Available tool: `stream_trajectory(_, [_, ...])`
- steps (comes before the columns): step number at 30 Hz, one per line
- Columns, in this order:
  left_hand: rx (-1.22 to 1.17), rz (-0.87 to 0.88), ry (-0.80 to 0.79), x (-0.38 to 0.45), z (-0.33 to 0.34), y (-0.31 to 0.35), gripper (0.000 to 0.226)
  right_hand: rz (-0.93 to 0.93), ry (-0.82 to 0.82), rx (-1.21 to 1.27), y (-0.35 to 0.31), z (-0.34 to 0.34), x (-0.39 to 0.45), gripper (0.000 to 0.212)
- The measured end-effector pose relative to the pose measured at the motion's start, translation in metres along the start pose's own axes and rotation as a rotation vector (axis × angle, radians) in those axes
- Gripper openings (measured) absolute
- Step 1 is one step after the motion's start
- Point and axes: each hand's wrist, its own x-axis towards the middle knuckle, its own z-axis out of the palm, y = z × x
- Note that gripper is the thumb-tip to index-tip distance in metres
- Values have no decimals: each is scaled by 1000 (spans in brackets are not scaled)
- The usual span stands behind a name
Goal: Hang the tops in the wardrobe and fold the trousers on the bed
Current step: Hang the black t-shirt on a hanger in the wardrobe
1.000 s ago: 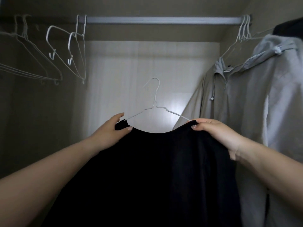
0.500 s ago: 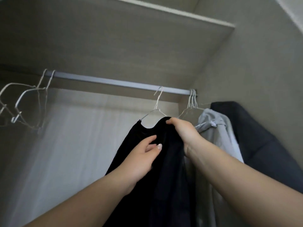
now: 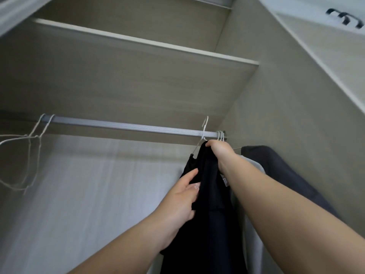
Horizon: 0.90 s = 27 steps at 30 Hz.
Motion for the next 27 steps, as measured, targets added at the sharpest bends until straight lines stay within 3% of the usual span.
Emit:
stream_trajectory(6, [16,-34,-28,-2,8,-5,33,25,28,-214,5,-19,14,34])
stream_trajectory(9, [25,-40,-31,-2,10,-12,38,43,7,-324,12,-26,12,30])
stream_trajectory(13, [66,-16,-19,1,10,-14,42,36,30,-269,12,-31,10,18])
stream_trajectory(15, [66,0,-3,2,9,-14,42,-88,103,-420,11,-32,8,25])
stream_trajectory(18, [66,22,39,0,5,-14,39,-535,219,-701,12,-35,2,47])
stream_trajectory(21, [95,47,97,-6,-9,-17,31,-906,229,-924,13,-34,-21,49])
stream_trajectory(24, [107,46,182,-18,-25,-23,26,-985,88,-867,22,-25,-50,44])
stream_trajectory(27, [102,37,284,-40,-46,-30,22,-965,-65,-636,47,-12,-84,39])
